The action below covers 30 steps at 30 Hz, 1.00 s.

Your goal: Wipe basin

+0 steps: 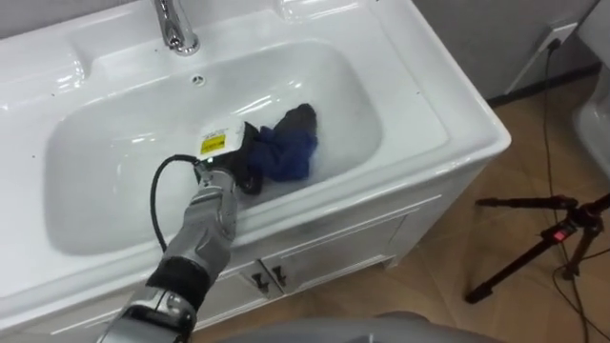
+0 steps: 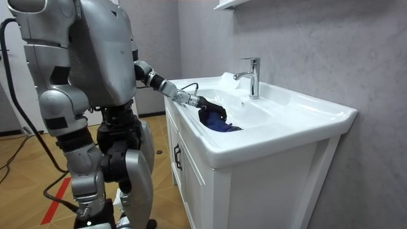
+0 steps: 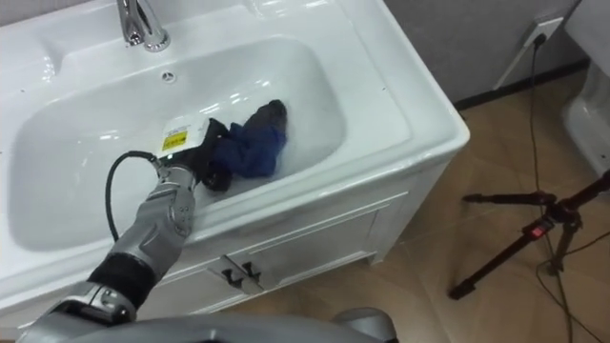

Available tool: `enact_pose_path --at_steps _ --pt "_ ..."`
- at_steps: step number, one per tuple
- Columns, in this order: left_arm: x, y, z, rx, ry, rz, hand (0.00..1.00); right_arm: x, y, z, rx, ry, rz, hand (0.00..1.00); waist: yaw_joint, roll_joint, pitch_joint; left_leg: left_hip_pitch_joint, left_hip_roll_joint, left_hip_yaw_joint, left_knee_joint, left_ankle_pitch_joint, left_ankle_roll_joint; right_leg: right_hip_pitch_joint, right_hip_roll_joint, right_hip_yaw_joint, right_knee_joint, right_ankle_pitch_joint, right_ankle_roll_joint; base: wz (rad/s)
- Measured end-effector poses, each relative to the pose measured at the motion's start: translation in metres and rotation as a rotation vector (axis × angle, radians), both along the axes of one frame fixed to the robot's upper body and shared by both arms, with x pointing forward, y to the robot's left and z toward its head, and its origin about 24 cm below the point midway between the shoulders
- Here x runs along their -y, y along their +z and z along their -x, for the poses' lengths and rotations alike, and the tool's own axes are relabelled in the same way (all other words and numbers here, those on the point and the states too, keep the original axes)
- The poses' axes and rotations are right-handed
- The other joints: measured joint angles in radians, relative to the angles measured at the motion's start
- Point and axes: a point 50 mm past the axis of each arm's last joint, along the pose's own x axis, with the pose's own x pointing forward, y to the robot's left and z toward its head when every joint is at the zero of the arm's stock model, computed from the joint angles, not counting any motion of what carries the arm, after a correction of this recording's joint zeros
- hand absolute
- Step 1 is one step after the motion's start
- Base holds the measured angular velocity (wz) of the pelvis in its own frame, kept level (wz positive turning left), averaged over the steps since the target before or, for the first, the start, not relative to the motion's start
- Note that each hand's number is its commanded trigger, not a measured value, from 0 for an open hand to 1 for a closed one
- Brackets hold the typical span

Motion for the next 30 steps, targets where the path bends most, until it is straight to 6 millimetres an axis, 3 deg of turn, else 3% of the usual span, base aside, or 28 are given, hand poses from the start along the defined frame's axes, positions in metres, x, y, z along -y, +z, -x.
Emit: enact_pose_path --at_steps 1,5,8,10,21,30 --pt "-0.006 -0.001 0.002 -0.001 0.017 -0.015 1.0 0.001 0.0 0.001 -0.003 0.0 0.005 0.0 0.0 0.002 -0.0017 0.0 0.0 0.0 0.0 0.0 0.0 0.0 0.0 0.0 0.0 0.0 0.0 0.0" --pt "-0.063 -0.01 0.027 -0.019 0.105 -0.221 1.0 0.008 0.002 0.003 -0.018 -0.004 0.043 0.0 0.005 0.025 -0.0154 0.007 0.008 -0.002 -0.01 0.0 0.0 -0.001 0.007 -0.003 0.0 0.002 -0.002 -0.06" --pt "-0.097 -0.01 0.045 -0.054 0.124 -0.382 1.0 0.019 0.005 0.0 -0.001 -0.031 0.069 0.0 0.008 0.045 -0.0138 0.018 0.011 -0.004 -0.014 0.0 0.0 0.007 0.009 -0.01 0.001 0.002 -0.003 0.0" --pt "-0.109 -0.008 0.052 -0.058 0.116 -0.451 1.0 0.029 0.008 -0.003 0.021 -0.041 0.087 0.0 0.033 0.063 -0.0127 0.025 0.011 -0.004 -0.014 0.0 0.0 0.009 0.009 -0.01 0.0 0.002 -0.003 -0.14" --pt "-0.122 -0.002 0.059 -0.019 0.144 -0.503 1.0 0.048 0.015 -0.009 0.074 -0.104 0.129 0.0 0.051 0.083 -0.0107 0.02 0.015 -0.041 -0.014 0.0 0.0 0.006 0.011 -0.037 -0.001 0.003 -0.005 -0.02" --pt "-0.124 0.006 0.052 0.031 0.159 -0.491 1.0 0.047 0.015 -0.012 0.107 -0.109 0.117 0.0 0.054 0.089 -0.0083 0.0 0.011 -0.064 -0.007 0.0 -0.001 -0.002 0.004 -0.064 0.0 0.005 -0.008 0.1"
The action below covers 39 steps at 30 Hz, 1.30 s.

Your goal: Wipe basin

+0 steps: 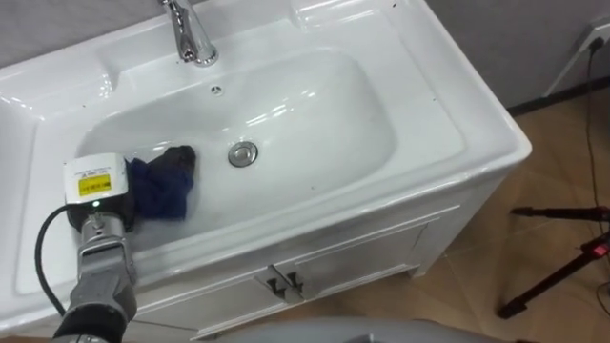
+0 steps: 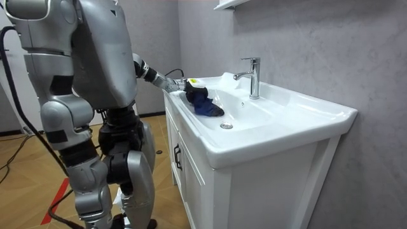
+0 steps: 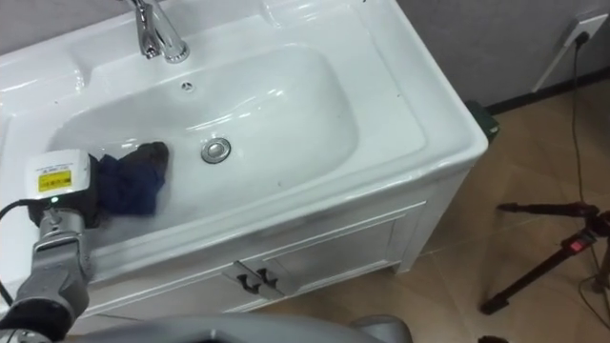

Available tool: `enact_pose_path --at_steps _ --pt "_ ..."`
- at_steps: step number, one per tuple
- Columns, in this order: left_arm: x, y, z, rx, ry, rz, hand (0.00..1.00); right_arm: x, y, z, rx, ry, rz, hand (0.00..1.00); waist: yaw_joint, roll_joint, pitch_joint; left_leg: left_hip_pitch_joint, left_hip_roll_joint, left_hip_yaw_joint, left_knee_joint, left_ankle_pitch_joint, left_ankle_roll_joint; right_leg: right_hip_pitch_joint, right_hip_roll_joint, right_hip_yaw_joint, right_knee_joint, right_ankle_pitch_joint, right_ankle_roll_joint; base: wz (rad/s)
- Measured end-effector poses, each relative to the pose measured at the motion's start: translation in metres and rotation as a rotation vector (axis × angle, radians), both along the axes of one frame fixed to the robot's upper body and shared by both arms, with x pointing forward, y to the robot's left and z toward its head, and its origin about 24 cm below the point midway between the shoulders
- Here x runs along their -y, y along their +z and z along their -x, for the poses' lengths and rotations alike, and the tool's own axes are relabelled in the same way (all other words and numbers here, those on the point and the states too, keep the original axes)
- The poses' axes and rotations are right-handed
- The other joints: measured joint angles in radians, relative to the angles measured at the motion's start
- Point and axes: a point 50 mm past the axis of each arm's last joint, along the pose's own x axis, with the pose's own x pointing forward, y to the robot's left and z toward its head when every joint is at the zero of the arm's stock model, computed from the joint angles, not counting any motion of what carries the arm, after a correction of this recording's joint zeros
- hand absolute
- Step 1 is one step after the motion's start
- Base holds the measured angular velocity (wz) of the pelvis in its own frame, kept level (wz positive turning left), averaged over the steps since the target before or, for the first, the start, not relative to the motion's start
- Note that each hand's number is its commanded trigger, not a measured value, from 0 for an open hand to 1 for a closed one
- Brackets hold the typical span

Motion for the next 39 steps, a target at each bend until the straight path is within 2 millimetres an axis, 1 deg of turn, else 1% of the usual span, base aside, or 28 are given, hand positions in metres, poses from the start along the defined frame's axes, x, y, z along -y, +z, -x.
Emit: enact_pose_path --at_steps 4,8,11,12,16,19,22,24,27,31,33,39 --pt "0.002 0.002 -0.002 0.026 -0.007 0.013 1.0 -0.001 0.0 0.001 0.016 -0.037 -0.003 0.0 0.001 0.001 0.0003 -0.017 -0.005 -0.003 0.002 0.004 -0.006 -0.018 -0.005 -0.004 0.0 0.0 -0.002 0.07" --pt "0.002 0.002 -0.002 0.07 0.032 0.096 1.0 -0.003 -0.001 0.001 0.031 -0.066 0.007 0.0 0.001 -0.001 0.0007 -0.017 -0.01 -0.005 0.002 0.004 -0.006 -0.021 -0.009 -0.005 0.001 0.001 0.002 0.01" --pt "0.003 0.003 -0.004 0.094 0.032 0.123 1.0 -0.006 -0.002 0.0 0.04 -0.071 0.002 0.0 0.001 -0.002 0.0008 -0.02 -0.014 -0.021 0.001 0.004 -0.006 -0.015 -0.011 -0.01 0.001 0.001 0.005 0.09" --pt "0.002 0.005 -0.005 0.121 0.047 0.155 1.0 -0.007 -0.003 0.0 0.048 -0.088 -0.003 0.0 0.0 -0.004 0.0017 -0.024 -0.015 -0.027 0.001 0.004 -0.006 -0.016 -0.012 -0.019 0.0 0.002 0.005 0.2" --pt "0.001 0.014 -0.013 0.213 0.114 0.258 1.0 -0.01 -0.004 -0.002 0.078 -0.126 -0.021 0.0 0.002 -0.013 0.0099 -0.037 -0.015 -0.048 0.014 0.004 -0.006 -0.019 -0.013 -0.033 -0.001 0.001 0.004 0.15" --pt "0.001 0.018 -0.018 0.262 0.136 0.308 1.0 -0.01 -0.004 -0.005 0.095 -0.119 -0.024 0.0 0.003 -0.013 0.0096 -0.052 -0.016 -0.053 0.018 0.004 -0.006 -0.025 -0.011 -0.035 -0.007 0.002 0.003 0.09" --pt "-0.002 0.036 -0.027 0.374 0.155 0.359 1.0 -0.011 -0.004 -0.006 0.108 -0.122 -0.025 0.0 0.002 -0.015 0.01 -0.066 -0.017 -0.062 0.019 0.005 -0.007 -0.029 -0.012 -0.047 -0.013 0.003 0.003 0.13" --pt "-0.002 0.051 -0.033 0.477 0.155 0.382 1.0 -0.013 -0.005 -0.002 0.092 -0.119 -0.025 0.0 0.004 -0.016 0.0106 -0.067 -0.018 -0.073 0.017 0.005 -0.007 -0.023 -0.013 -0.055 -0.014 0.003 0.003 0.14" --pt "-0.004 0.061 -0.036 0.56 0.16 0.399 1.0 -0.017 -0.006 0.001 0.084 -0.121 -0.036 0.0 0.004 -0.016 0.0109 -0.067 -0.018 -0.077 0.017 0.005 -0.007 -0.02 -0.013 -0.058 -0.015 0.003 0.003 0.06" --pt "-0.002 0.067 -0.038 0.595 0.143 0.4 1.0 -0.018 -0.007 0.001 0.083 -0.122 -0.039 0.0 0.012 -0.015 0.0117 -0.067 -0.018 -0.077 0.017 0.005 -0.007 -0.022 -0.012 -0.057 -0.017 0.003 0.003 0.01" --pt "-0.001 0.069 -0.04 0.607 0.128 0.406 1.0 -0.018 -0.007 0.005 0.073 -0.124 -0.04 0.0 0.02 -0.016 0.0119 -0.069 -0.018 -0.077 0.017 0.005 -0.007 -0.023 -0.012 -0.057 -0.018 0.003 0.003 0.0" --pt "-0.001 0.069 -0.039 0.626 0.146 0.437 1.0 -0.019 -0.008 0.009 0.061 -0.127 -0.044 0.0 0.037 -0.013 0.0116 -0.069 -0.018 -0.076 0.018 0.005 -0.007 -0.025 -0.012 -0.056 -0.017 0.003 0.003 -0.01"
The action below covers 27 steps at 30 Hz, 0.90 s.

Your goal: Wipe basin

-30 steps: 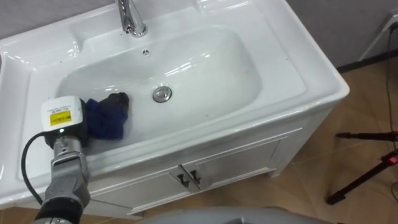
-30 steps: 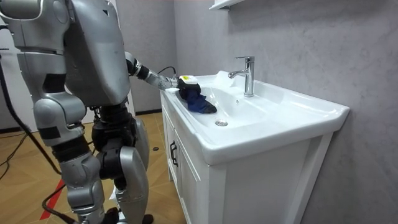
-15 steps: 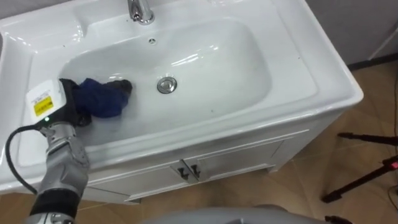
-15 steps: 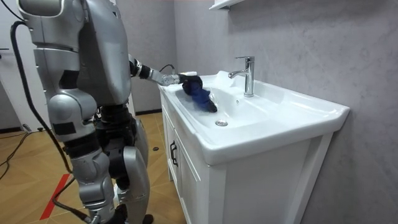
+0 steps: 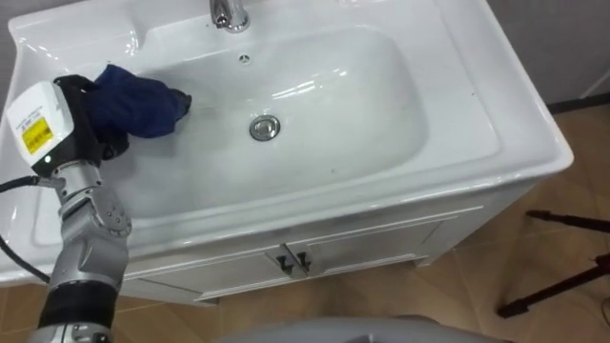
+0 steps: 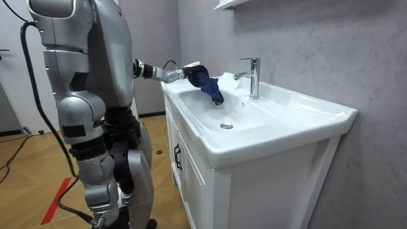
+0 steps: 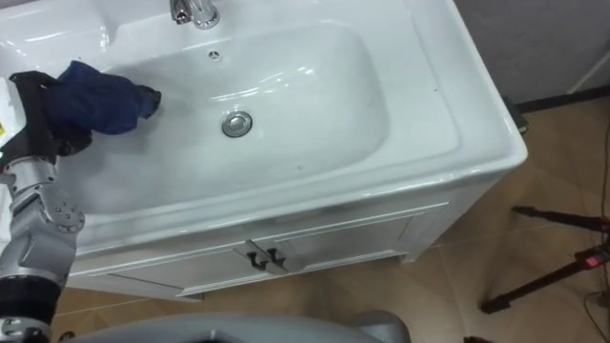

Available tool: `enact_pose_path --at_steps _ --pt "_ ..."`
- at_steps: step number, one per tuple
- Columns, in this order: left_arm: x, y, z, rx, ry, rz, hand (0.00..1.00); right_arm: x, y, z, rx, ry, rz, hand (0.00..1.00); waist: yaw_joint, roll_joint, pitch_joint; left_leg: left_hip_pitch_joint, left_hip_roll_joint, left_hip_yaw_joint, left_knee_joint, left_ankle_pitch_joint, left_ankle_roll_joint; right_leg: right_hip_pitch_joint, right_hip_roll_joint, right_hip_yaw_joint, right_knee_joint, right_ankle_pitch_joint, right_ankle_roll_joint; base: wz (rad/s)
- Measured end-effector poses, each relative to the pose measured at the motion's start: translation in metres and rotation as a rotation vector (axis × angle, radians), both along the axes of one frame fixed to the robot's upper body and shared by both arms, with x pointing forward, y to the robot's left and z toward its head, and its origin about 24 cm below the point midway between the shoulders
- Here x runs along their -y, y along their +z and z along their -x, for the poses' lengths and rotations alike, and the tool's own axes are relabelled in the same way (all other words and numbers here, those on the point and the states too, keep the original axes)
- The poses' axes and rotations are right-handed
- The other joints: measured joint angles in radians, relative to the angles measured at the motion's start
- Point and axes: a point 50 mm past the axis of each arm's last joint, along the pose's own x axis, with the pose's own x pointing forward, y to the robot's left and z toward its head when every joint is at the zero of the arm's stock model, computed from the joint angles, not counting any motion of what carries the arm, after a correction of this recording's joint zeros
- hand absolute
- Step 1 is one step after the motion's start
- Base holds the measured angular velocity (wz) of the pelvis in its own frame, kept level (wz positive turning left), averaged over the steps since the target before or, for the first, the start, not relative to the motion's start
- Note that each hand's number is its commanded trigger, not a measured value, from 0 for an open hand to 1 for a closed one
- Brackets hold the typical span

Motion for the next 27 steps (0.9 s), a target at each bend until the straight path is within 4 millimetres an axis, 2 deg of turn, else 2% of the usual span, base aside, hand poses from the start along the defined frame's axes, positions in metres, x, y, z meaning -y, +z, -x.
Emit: enact_pose_path --at_steps 3,9,14,19,24,27 --pt "-0.004 0.003 0.001 0.015 0.016 0.0 1.0 0.0 0.0 0.006 -0.015 0.002 -0.011 0.0 0.016 0.001 -0.0008 0.001 0.0 0.003 0.003 0.0 0.0 0.0 0.0 0.004 0.001 0.0 0.0 -0.03" --pt "-0.021 0.013 0.005 0.059 0.091 -0.003 1.0 -0.002 -0.001 0.009 -0.021 0.002 -0.04 0.0 0.022 0.002 -0.0011 -0.001 -0.001 0.003 0.007 0.0 0.0 0.0 -0.001 0.004 0.001 0.0 0.0 0.0" --pt "-0.022 0.026 0.002 0.121 0.095 -0.016 1.0 -0.002 -0.001 0.009 -0.017 0.004 -0.047 0.0 0.032 0.002 -0.0012 0.0 -0.001 0.002 0.007 0.0 0.0 0.002 -0.002 0.004 0.001 0.0 0.0 -0.01" --pt "-0.022 0.027 0.004 0.135 0.102 -0.02 1.0 -0.002 -0.001 0.009 -0.017 0.004 -0.042 0.0 0.052 0.002 -0.0012 0.001 -0.001 0.002 0.007 0.0 0.0 0.002 -0.001 0.005 0.001 0.0 0.0 -0.02" --pt "-0.032 0.024 0.016 0.15 0.17 0.013 1.0 -0.001 0.0 0.016 -0.036 -0.003 -0.019 0.0 0.082 -0.003 -0.0046 -0.013 -0.002 -0.001 0.008 0.0 0.0 -0.01 -0.001 0.002 0.001 -0.001 -0.001 0.02" --pt "-0.041 0.021 0.027 0.135 0.213 0.009 1.0 0.0 0.0 0.012 -0.028 0.012 -0.011 0.0 0.097 -0.005 -0.006 -0.01 -0.002 0.0 0.008 0.0 0.0 -0.008 -0.001 -0.003 0.001 0.0 0.0 0.0"
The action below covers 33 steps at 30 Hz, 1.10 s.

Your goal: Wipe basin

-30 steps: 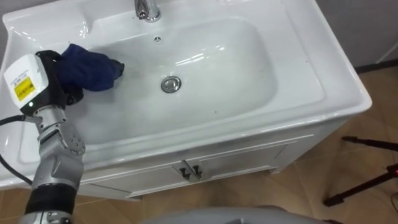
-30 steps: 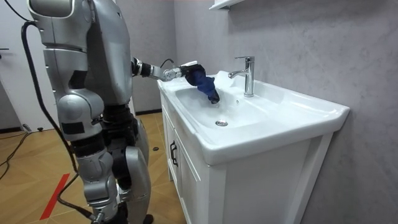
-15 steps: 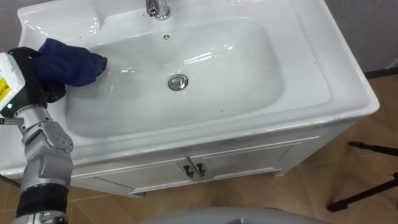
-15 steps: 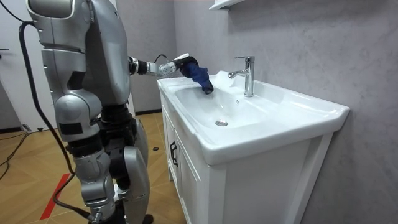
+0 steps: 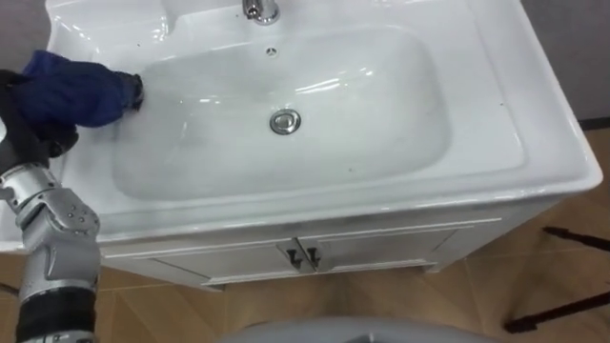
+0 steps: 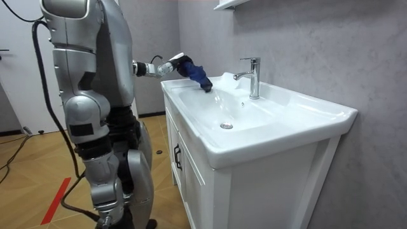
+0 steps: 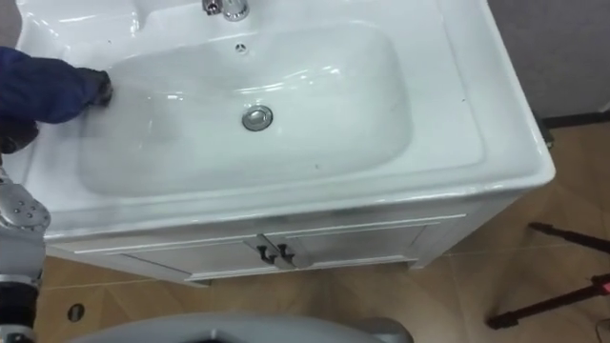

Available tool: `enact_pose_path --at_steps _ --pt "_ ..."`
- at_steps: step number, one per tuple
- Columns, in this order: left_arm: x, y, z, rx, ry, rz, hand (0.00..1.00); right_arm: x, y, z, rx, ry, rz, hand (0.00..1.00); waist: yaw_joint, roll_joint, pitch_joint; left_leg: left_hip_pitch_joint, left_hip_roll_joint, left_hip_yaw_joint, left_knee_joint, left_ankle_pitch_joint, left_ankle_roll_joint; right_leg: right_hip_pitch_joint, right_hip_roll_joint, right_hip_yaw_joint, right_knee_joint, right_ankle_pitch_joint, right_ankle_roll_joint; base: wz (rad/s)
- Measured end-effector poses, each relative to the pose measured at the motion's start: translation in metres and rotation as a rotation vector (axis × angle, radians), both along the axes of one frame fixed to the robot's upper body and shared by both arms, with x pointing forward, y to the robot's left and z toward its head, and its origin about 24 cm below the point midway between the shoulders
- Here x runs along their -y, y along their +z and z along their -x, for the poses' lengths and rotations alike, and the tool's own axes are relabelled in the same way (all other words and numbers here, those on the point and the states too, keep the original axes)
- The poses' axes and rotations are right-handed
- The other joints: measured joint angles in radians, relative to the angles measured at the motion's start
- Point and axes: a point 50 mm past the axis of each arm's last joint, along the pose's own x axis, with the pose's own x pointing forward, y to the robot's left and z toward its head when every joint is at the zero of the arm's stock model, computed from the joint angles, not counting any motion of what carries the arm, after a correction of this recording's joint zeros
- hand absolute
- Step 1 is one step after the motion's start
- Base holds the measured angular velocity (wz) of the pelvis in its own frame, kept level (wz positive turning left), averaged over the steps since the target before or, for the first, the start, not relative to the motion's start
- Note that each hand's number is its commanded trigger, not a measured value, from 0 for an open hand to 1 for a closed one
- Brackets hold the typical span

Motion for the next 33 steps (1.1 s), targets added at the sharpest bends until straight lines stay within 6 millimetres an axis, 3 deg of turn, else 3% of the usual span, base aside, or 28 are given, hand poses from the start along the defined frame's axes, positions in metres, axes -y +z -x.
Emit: enact_pose_path --at_steps 8,13,20,22,23,24,33 --pt "-0.011 -0.005 0.019 -0.009 0.068 -0.003 1.0 0.001 0.0 -0.003 0.01 0.017 0.003 0.0 0.028 0.001 0.0007 0.029 0.0 0.001 -0.002 0.0 0.0 0.028 0.0 0.005 0.0 0.0 0.0 0.01" --pt "-0.015 -0.012 0.035 -0.045 0.098 -0.016 1.0 0.002 0.001 0.0 0.015 0.019 0.009 0.0 0.034 -0.001 0.0004 0.031 -0.001 -0.002 0.003 0.0 0.0 0.032 0.0 0.01 0.0 -0.002 0.0 0.02" --pt "-0.019 -0.011 0.042 -0.028 0.135 -0.039 1.0 0.002 0.001 0.007 -0.003 0.002 0.007 0.0 0.033 -0.004 -0.0033 0.03 -0.004 -0.01 0.006 0.0 0.0 0.039 -0.002 0.008 0.003 -0.001 0.002 0.03" --pt "-0.019 -0.011 0.042 -0.025 0.138 -0.042 0.68 0.002 0.001 0.006 0.0 0.002 0.007 0.0 0.033 -0.004 -0.0035 0.03 -0.004 -0.011 0.006 0.0 0.0 0.04 -0.002 0.007 0.002 -0.001 0.003 0.0" --pt "-0.019 -0.011 0.042 -0.025 0.138 -0.043 0.4 0.002 0.001 0.006 0.001 0.002 0.007 0.0 0.034 -0.005 -0.0036 0.029 -0.004 -0.011 0.006 0.0 0.0 0.04 -0.002 0.007 0.002 -0.001 0.003 0.0" --pt "-0.019 -0.01 0.042 -0.023 0.137 -0.044 0.0 0.002 0.001 0.005 0.003 0.002 0.007 0.0 0.032 -0.005 -0.0036 0.029 -0.005 -0.012 0.006 0.0 0.0 0.04 -0.002 0.007 0.001 -0.001 0.003 0.0" --pt "-0.018 -0.002 0.039 0.025 0.137 -0.07 0.0 0.003 0.001 0.001 0.024 -0.016 0.017 0.0 0.028 -0.005 -0.0034 0.022 -0.011 -0.027 0.005 0.0 0.0 0.04 -0.008 -0.012 -0.001 -0.002 0.005 0.05"
